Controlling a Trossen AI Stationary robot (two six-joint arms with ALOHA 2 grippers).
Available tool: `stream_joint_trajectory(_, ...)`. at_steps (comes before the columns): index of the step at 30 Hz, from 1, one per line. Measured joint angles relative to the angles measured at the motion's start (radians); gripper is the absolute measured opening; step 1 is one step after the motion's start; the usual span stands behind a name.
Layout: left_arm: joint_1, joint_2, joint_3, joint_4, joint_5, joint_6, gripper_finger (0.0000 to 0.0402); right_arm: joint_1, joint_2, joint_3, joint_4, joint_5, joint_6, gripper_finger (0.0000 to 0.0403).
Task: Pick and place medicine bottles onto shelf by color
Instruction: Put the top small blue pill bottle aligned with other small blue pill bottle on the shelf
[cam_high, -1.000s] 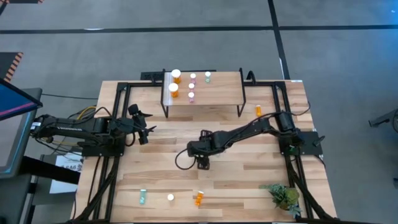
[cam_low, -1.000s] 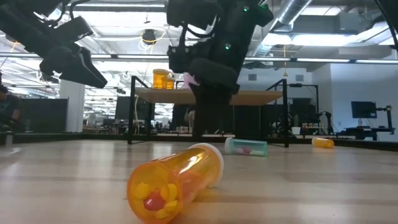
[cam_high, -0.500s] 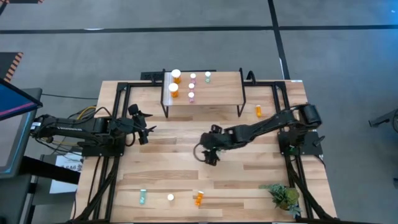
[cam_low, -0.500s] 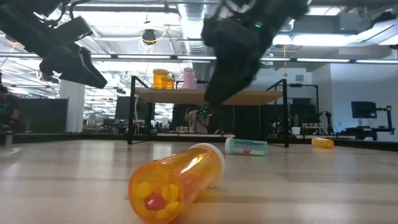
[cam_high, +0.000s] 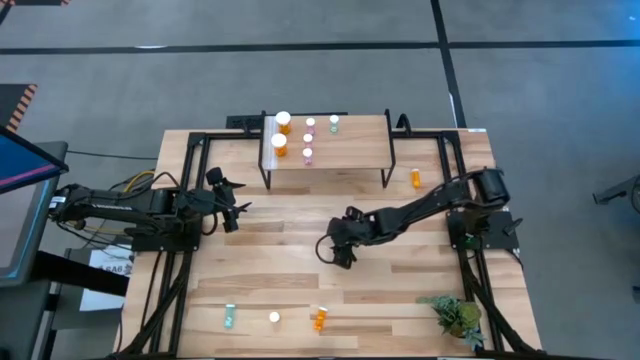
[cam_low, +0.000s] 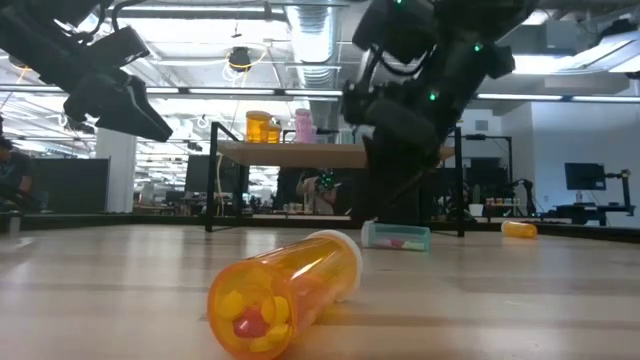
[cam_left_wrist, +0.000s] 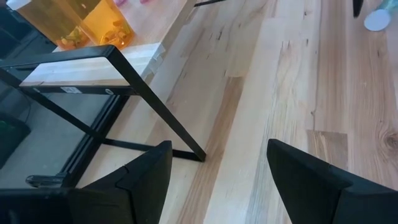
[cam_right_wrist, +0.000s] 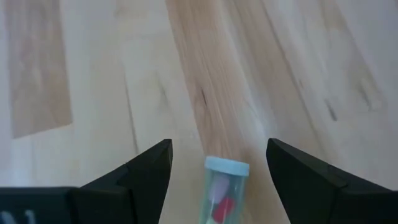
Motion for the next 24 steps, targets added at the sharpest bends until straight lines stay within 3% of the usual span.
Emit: stream_joint_trajectory(24,0.000,0.000,0.000,-0.001,0.000,0.000,0.0252,-0.003,0.021,0.006,-0.039,-0.004,0.056,0.0281)
